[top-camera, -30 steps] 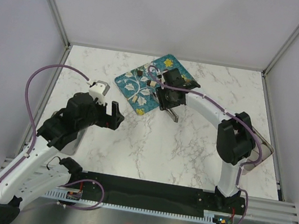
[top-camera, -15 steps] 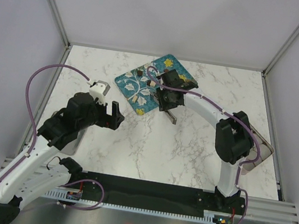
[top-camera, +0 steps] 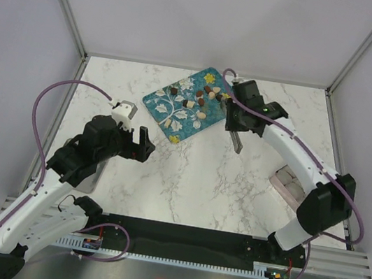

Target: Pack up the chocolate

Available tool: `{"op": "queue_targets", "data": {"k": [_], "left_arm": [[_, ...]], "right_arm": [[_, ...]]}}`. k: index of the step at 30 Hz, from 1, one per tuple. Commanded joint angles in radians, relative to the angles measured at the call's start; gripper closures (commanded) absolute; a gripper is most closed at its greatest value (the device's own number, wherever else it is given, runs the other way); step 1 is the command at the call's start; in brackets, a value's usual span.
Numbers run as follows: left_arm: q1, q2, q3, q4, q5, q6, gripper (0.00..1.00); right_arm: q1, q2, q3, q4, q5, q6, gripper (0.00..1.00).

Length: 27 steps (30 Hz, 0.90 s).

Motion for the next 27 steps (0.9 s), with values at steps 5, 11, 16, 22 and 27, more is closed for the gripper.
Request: {"op": "queue_targets", "data": {"k": [5, 11, 16, 22, 27], "left_arm": [[-0.003, -0.006, 0.010, 0.009, 0.063, 0.026, 0.01], [-0.004, -0.007, 0.009, 0.007, 0.086, 0.025, 0.00], [-0.004, -0.015, 0.007, 0.009, 0.103, 0.025, 0.00], [-0.018, -0.014, 0.009, 0.009, 0.101, 0.028, 0.00], [-0.026, -0.015, 0.006, 0.009, 0.092, 0.029, 0.00]], "right_arm": [[-0.211, -0.235, -0.119, -0.209, 0.130, 0.078, 0.74], [-0.395, -0.335, -0.218, -0.296, 0.165, 0.071, 0.73], [-0.526, -0.381, -0.248, -0.345, 0.187, 0.051, 0.73], [-0.557, -0.408, -0.285, -0.379, 0.193, 0.053, 0.74], [-0.629, -0.424, -0.346, -0.352, 0.168, 0.035, 0.74]]}}
